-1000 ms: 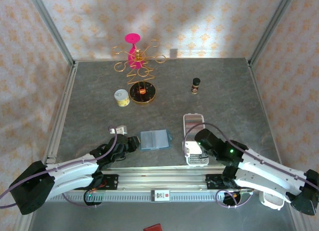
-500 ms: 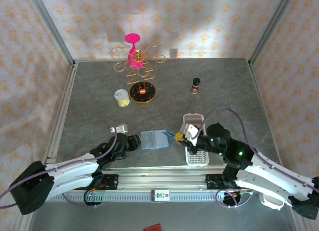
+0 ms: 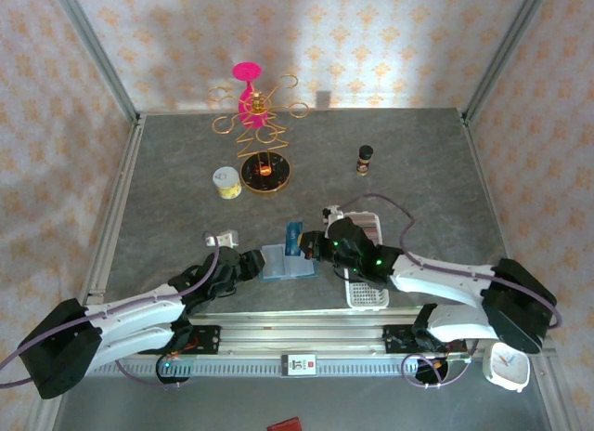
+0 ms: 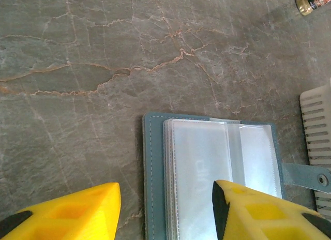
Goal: Put the credit cards into the card holder
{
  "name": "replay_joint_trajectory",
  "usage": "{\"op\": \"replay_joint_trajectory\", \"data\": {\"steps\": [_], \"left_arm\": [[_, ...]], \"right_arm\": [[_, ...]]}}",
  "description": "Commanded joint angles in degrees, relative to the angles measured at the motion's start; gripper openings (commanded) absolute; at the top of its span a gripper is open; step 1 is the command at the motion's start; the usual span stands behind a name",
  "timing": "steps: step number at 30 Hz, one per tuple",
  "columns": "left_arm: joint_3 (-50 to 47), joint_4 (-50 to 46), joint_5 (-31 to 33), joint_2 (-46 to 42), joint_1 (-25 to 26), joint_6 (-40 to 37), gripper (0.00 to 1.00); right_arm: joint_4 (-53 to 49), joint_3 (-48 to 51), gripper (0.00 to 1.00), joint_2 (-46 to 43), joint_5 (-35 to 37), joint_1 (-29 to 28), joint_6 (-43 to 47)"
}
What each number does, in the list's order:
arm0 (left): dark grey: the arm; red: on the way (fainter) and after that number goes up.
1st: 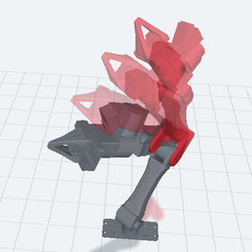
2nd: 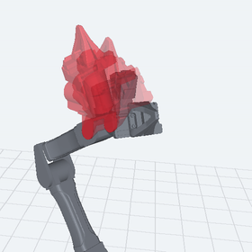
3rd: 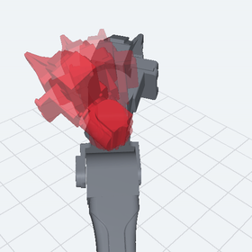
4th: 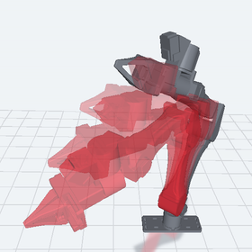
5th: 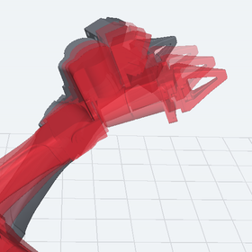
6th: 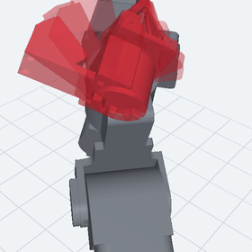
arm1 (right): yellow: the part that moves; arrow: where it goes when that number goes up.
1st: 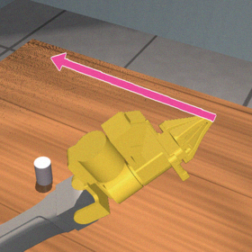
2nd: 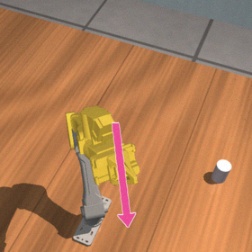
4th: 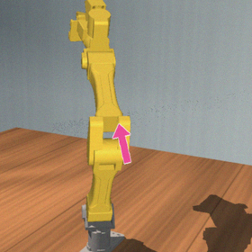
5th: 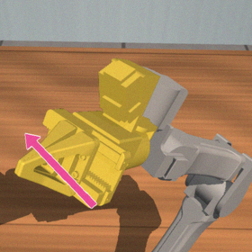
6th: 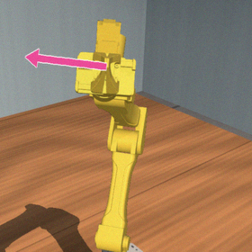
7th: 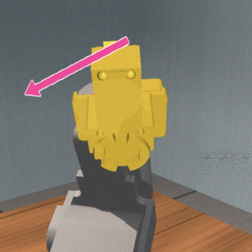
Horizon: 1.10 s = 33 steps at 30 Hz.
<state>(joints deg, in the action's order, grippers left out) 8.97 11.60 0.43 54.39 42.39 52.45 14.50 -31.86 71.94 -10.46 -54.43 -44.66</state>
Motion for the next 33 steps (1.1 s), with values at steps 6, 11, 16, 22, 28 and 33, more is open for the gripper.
{"op": "replay_joint_trajectory", "data": {"steps": [6,11,16,22,28,33], "left_arm": [[1.4,1.5,-1.9,2.9,0.2,-0.6,0.52],[1.9,1.5,-3.6,5.1,0.2,-1.3,0.51],[2.0,1.5,-4.9,6.3,0.2,-1.6,0.51],[2.3,1.4,-4.9,7.2,0.2,-1.8,0.5],[2.7,1.4,-5.2,8.0,0.2,-1.7,0.5],[2.6,1.2,-5.1,8.1,0.2,-1.7,0.49]], "right_arm": [[8.4,-0.1,0.0,10.7,-1.8,0.2,-7.4],[8.8,-1.5,0.0,14.6,-2.5,0.2,-5.4],[7.4,-0.7,0.0,14.4,-1.6,0.3,-4.1],[6.9,1.9,0.0,11.4,0.9,0.8,-3.5],[8.4,2.5,0.0,12.1,-1.3,1.1,-3.3],[11.1,2.6,0.0,13.3,-4.2,1.2,-3.6]]}}
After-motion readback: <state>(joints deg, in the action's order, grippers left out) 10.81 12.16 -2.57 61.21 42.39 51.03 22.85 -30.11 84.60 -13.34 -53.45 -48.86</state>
